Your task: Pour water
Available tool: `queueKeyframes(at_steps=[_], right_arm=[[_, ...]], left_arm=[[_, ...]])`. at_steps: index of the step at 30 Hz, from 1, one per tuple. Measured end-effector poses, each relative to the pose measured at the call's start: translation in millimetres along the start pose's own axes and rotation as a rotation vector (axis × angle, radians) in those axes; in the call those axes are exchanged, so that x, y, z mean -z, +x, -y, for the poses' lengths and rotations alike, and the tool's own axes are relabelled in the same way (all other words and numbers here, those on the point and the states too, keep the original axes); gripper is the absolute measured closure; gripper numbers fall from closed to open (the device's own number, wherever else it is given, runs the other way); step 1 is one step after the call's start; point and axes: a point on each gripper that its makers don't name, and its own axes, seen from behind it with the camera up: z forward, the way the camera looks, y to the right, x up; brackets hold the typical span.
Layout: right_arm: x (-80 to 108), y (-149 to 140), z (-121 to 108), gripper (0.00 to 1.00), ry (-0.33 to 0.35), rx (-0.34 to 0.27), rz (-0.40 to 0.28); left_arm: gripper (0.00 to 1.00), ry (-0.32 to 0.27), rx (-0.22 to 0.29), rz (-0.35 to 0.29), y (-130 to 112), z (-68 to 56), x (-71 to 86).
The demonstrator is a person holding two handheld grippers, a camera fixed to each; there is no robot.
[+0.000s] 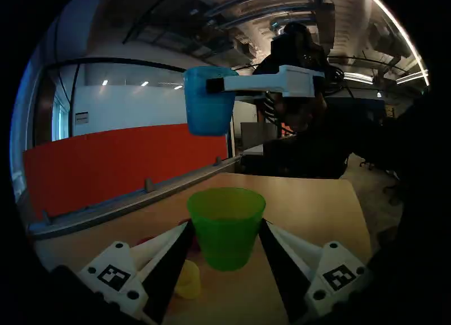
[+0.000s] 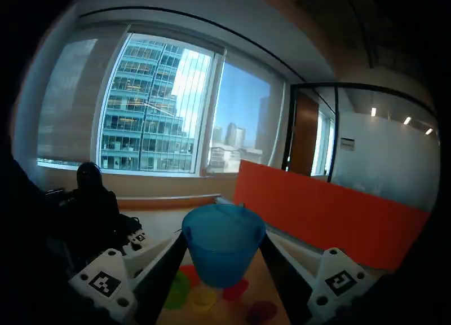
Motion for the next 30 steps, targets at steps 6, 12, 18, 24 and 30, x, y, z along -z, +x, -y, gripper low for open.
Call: queueKeyframes(at_steps=[6, 12, 18, 24, 30], right_arm=[[5.4, -5, -4, 0.10, -0.014, -0.003, 0.010], [14.3, -21, -13, 0.10, -0.033, -0.004, 0.038], [23.1, -38, -14, 0.10, -0.034, -0.017, 0.060], [30.6, -47, -16, 0.10, -0.037, -0.026, 0.070], [36.4, -63, -18, 0.10, -0.032, -0.039, 0.093]], left_arm=[[0.19, 0.005, 0.000, 0.011, -3, 1.4, 2.7], [0.19, 0.003, -0.005, 0.032, -12, 0.1, 5.6], [0.19, 0.000, -0.001, 0.052, -21, 0.4, 8.0], [0.19, -0.005, -0.006, 0.077, -29, 1.3, 10.1], [0.19, -0.014, -0.006, 0.104, -38, -0.5, 11.8]])
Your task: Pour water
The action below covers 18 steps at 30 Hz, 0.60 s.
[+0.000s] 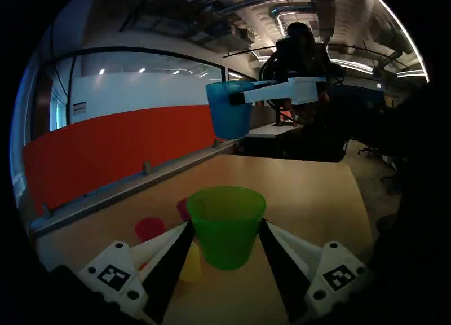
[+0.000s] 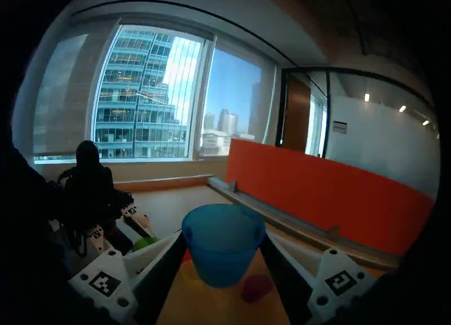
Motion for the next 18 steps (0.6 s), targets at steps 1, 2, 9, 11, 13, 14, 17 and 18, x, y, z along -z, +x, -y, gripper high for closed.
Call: queueKeyframes(at_steps=[1, 2, 9, 11, 13, 14, 17, 18], right_arm=[[0.5, -3, 0, 0.10, 0.001, -0.002, 0.003], [1.0, -5, 0, 0.10, 0.002, -0.004, 0.007], [4.8, -25, 0, 0.10, 0.018, -0.024, 0.034], [5.4, -32, 0, 0.10, 0.023, -0.027, 0.046], [5.6, -39, 0, 0.10, 0.026, -0.027, 0.058], [5.5, -42, 0, 0.10, 0.027, -0.026, 0.064], [5.8, -50, 1, 0.10, 0.034, -0.024, 0.080], [6.0, -53, 1, 0.10, 0.036, -0.024, 0.085]], left_arm=[[0.19, -0.001, 0.001, 0.004, -2, 0.0, 0.2], [0.19, -0.002, 0.002, 0.009, -3, 0.1, 0.4], [0.19, -0.014, 0.004, 0.052, -18, -1.5, 2.6], [0.19, -0.016, -0.001, 0.071, -23, -2.1, 3.2], [0.19, -0.018, -0.005, 0.087, -28, -2.8, 3.5], [0.19, -0.020, -0.007, 0.096, -30, -3.2, 3.5], [0.19, -0.028, -0.009, 0.119, -37, -4.5, 3.1], [0.19, -0.031, -0.009, 0.127, -39, -4.9, 2.9]])
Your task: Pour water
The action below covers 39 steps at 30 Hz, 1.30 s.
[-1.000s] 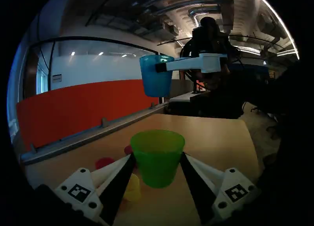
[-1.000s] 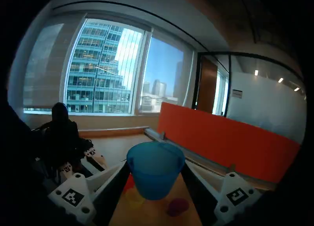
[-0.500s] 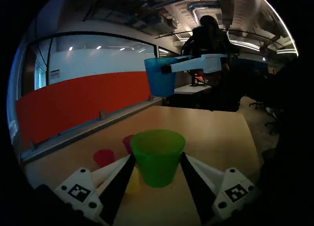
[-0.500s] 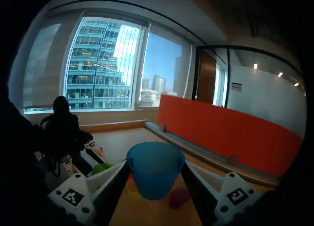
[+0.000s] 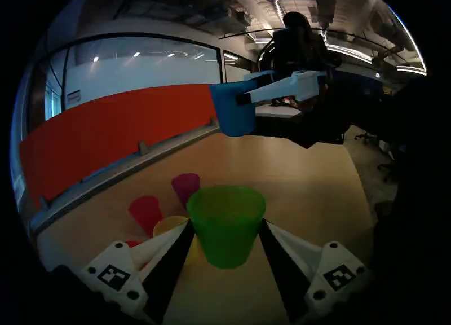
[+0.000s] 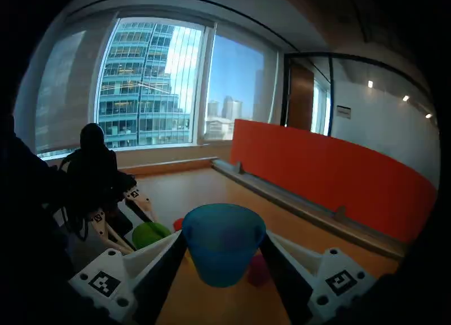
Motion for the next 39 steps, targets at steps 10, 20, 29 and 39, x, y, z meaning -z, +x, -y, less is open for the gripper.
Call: queueKeyframes(at_steps=[10, 20, 29, 39], right_arm=[[-0.6, -25, -4, 0.10, 0.013, -0.002, 0.055], [-5.3, -51, -9, 0.10, 0.018, 0.007, 0.108], [-11.3, -75, -10, 0.09, 0.028, 0.014, 0.154], [-17.4, -102, -10, 0.09, 0.043, 0.008, 0.199]], left_arm=[[0.19, -0.015, -0.012, 0.073, -22, -0.7, -6.9], [0.19, -0.034, -0.016, 0.133, -41, -0.6, -12.2], [0.19, -0.049, -0.022, 0.174, -53, 0.8, -16.4], [0.19, -0.066, -0.026, 0.218, -66, 1.1, -19.7]])
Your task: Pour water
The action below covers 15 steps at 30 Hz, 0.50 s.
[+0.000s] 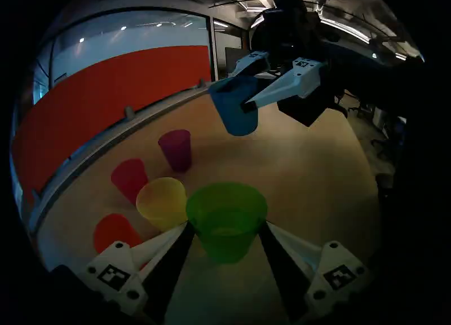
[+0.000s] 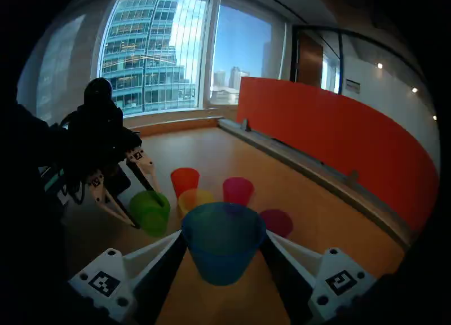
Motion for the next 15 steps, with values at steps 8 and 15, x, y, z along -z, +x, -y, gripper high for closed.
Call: queueKeyframes(at_steps=[8, 15], right_arm=[[-7.7, -19, 2, 0.09, 0.014, 0.002, 0.038], [-10.7, -35, 3, 0.09, 0.027, 0.006, 0.078]], left_arm=[[0.19, -0.006, 0.003, 0.023, -7, 1.5, -3.6], [0.19, -0.005, 0.009, 0.035, -13, 4.1, -6.4]])
